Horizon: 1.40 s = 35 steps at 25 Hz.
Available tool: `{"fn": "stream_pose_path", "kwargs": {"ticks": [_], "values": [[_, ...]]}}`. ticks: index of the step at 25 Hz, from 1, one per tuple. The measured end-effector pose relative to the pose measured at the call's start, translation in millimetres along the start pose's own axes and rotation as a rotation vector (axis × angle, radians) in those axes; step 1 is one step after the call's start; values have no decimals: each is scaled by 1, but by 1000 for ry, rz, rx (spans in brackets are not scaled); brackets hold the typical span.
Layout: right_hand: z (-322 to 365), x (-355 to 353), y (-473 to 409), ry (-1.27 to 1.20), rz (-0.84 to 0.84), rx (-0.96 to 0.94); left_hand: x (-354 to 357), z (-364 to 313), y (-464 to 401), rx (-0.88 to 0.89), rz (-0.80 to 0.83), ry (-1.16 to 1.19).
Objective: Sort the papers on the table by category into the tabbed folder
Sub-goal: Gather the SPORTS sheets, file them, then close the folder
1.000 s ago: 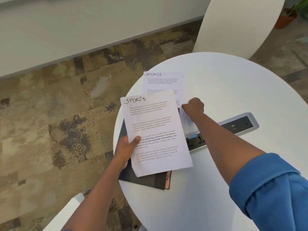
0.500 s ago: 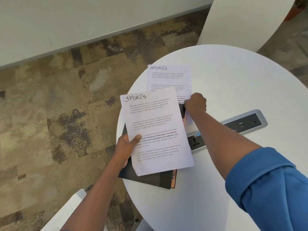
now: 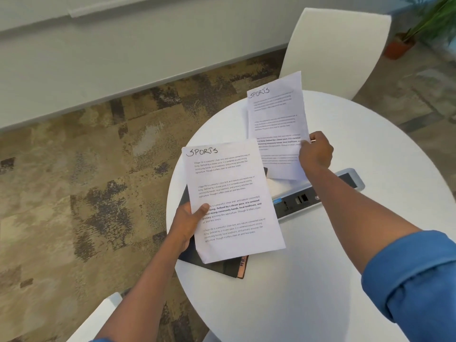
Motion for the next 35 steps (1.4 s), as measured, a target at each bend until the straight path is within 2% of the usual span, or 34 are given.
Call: {"fn": "stream_pose_path", "kwargs": {"ticks": [5,9,14,24,30,35], "values": [[-21,-70,-4,-47,-99,-6,27,2,27,31,1,-8],[-49,-124,-7,-187,-139,-11,53,13,53,61,-2,-30],[-97,-178,-10,-319,-34,-69,93,26,79,73,13,-57],[-204,-177,44,-360,235,-126,199,32,111,144,127,-26],[-221,-180,63,-357,264,-205,234,45,124,204,195,36],[-220,-181,78,-323,270,-262,248,47,131,228,160,18]]}}
Point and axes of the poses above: each hand's wrist, its own y-axis away from the middle knuckle, its own x-axis out of the palm, z = x × y, the point moved 4 cm from there along -y, towards the middle knuckle, and after that the axes turned 14 degrees about y, right-handed, at the moved point
